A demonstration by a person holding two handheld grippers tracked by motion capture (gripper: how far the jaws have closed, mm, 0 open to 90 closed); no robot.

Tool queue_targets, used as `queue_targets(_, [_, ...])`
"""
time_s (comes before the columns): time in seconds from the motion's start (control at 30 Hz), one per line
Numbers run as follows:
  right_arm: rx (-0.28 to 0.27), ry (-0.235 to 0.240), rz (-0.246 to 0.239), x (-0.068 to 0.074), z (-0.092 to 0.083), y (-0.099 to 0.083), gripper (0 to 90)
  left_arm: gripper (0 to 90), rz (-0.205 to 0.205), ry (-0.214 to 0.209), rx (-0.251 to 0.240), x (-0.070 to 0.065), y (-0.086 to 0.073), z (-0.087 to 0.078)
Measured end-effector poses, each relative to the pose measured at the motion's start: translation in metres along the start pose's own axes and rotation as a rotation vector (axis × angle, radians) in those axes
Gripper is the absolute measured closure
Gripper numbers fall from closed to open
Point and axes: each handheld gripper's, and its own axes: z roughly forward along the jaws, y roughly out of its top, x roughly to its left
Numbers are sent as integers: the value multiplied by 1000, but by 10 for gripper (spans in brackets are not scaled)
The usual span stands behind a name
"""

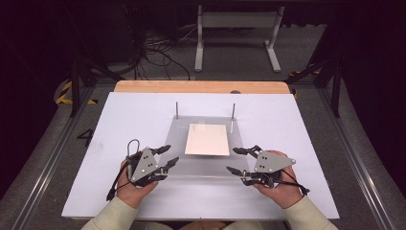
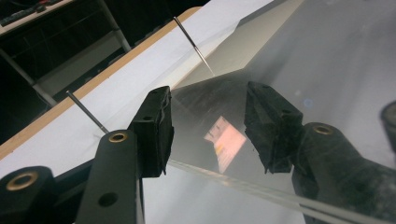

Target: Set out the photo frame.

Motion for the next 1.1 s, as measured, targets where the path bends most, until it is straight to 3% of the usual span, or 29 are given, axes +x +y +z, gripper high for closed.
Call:
queue_targets(0.1, [-40,-21,-18,-2,-1,-1,554,519,-2,-1,-11,2,3,0])
queue_targets(0.23, [-67,-42,-18,-5,-1,3,592,549,26,-2,3,3,10,0])
queue_targets(0.4, [-62,-55,-1,-11,-3,9,601,573,32,-23,9,11,20,0])
queue_targets(0.73, [-88,-104,-5,-26,-6,26,603,567,20,6,-36,24,39,0])
queue_targets(1.1, [-167,-145,-34,-33,-23,48,601,579,24,-5,-119,26,64,-14])
